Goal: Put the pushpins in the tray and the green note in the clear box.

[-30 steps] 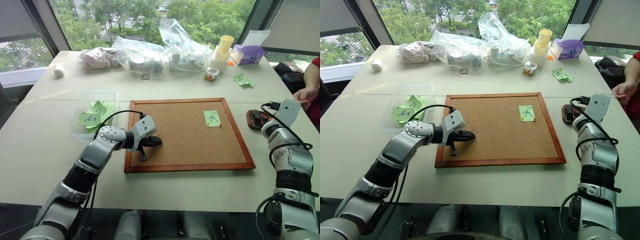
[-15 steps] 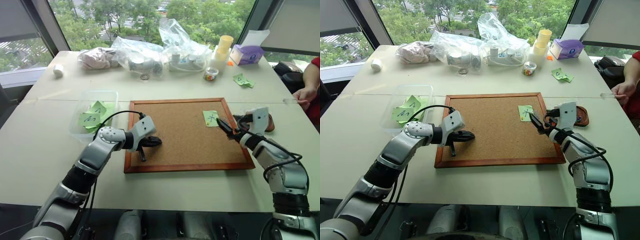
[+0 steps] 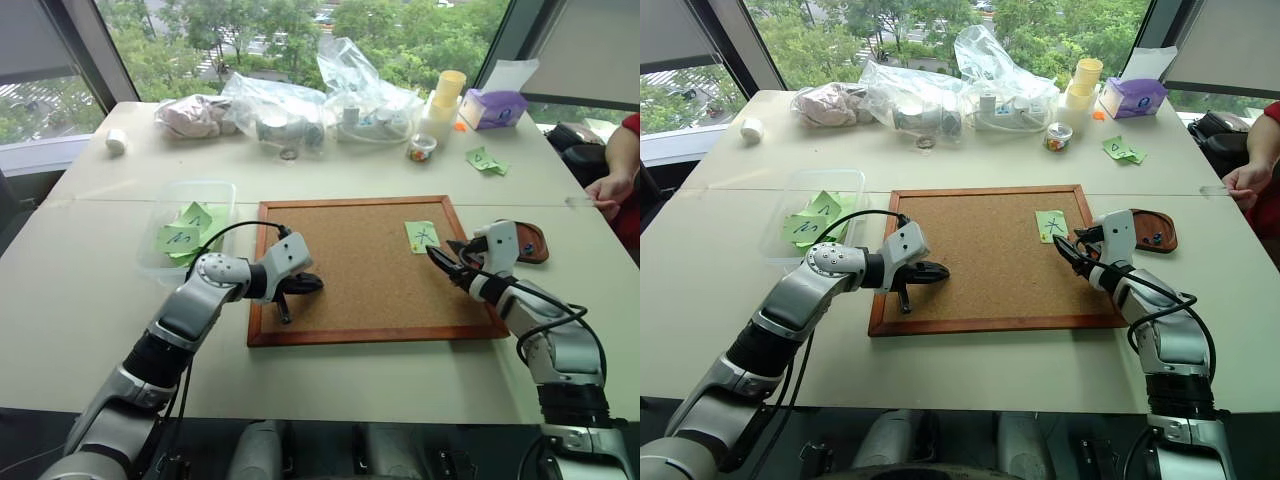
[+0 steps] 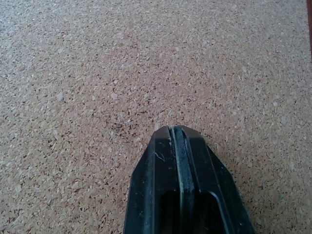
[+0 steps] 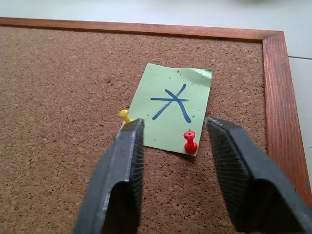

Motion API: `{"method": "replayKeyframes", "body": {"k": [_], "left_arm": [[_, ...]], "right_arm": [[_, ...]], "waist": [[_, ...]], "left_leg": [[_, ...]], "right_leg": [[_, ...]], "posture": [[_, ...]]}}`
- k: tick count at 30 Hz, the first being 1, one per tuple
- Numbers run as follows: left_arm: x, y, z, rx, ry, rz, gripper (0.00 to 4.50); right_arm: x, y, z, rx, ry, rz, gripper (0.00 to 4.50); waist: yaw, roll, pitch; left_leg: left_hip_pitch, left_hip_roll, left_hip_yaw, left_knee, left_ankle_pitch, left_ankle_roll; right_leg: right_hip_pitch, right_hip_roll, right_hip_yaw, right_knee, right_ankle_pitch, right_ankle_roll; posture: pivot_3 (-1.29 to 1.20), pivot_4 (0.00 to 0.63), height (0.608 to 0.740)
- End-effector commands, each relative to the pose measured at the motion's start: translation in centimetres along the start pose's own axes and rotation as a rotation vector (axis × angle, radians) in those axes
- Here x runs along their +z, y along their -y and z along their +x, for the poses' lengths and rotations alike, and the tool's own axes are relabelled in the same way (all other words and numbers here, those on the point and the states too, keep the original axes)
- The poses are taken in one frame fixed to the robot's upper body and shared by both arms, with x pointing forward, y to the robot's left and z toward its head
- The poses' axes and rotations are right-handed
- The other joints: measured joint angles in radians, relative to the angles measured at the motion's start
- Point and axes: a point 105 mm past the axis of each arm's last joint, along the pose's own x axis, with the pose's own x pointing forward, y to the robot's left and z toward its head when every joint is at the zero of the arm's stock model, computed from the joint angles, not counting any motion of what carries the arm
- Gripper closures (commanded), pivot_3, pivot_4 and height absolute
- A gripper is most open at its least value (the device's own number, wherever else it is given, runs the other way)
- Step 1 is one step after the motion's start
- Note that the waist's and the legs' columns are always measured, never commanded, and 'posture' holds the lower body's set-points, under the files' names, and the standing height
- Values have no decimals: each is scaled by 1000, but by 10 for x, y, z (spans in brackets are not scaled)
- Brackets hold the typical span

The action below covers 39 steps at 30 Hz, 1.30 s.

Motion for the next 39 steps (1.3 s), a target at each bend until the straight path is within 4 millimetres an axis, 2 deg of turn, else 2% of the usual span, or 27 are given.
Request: {"method": "replayKeyframes", "body": {"k": [1, 7, 15, 21, 22, 24, 25, 30, 35, 39], "left_arm": [[-12, 9, 4, -38, -40, -27, 4500], [-14, 9, 2, -35, -45, -30, 4500], [-27, 9, -1, -35, -120, -22, 4500], [-29, 8, -2, -38, -127, -19, 4500], [-29, 8, -3, -38, -128, -16, 4500], [-27, 6, -5, -39, -127, -7, 4500], [-27, 5, -7, -39, -126, -3, 4500], [-26, 1, -11, -35, -130, 4, 4500], [-27, -2, -11, -18, -132, 3, 4500], [-27, -2, -11, -14, -129, 3, 4500]], "right_arm": [[12, 1, 4, -5, 47, -23, 4454], [16, 3, 2, -20, 73, -13, 4454], [56, 6, -12, -44, 279, 60, 4454], [69, 12, -19, -82, 333, 110, 4454], [71, 15, -20, -99, 337, 117, 4454], [72, 42, -24, -239, 340, 118, 4454], [69, 56, -25, -322, 319, 99, 4454], [55, 95, -26, -530, 212, 28, 4454], [39, 114, -25, -600, 140, 9, 4454], [31, 117, -19, -593, 91, 17, 4454]], "waist": [[-1, 0, 0], [-1, 0, 0], [-3, 0, 0], [-4, 0, -1], [-5, 0, -1], [-6, 0, -1], [-7, 0, -1], [-9, 0, -1], [-13, 0, -1], [-15, 0, -1]], "left_leg": [[0, 0, 0, 0, 0, 0], [0, 0, 0, 0, 0, 0], [0, 1, 1, 0, 0, 0], [0, 2, 1, 0, 0, 0], [0, 2, 1, 0, 0, 0], [0, 2, 1, 0, 0, 0], [1, 2, 2, 0, 0, 0], [2, 3, 3, -1, 0, 0], [4, 3, 5, -2, 0, 0], [4, 4, 5, -2, 0, -1]], "right_leg": [[0, 0, 0, 0, 0, 0], [0, 0, 0, 0, 0, 0], [-1, 1, 1, 0, 0, 0], [-1, 2, 1, 0, 0, 0], [-1, 2, 1, 0, 0, 0], [-1, 2, 1, 0, 0, 0], [-1, 2, 1, 0, 0, 0], [-1, 3, 2, 0, 0, 0], [-1, 4, 5, 0, 0, 0], [-1, 4, 5, 0, 0, 0]], "posture": [[0, 150, 735], [0, 150, 735], [0, 150, 735], [0, 150, 735], [0, 150, 735], [0, 150, 735], [0, 150, 735], [0, 150, 735], [0, 150, 735], [0, 150, 735]]}}
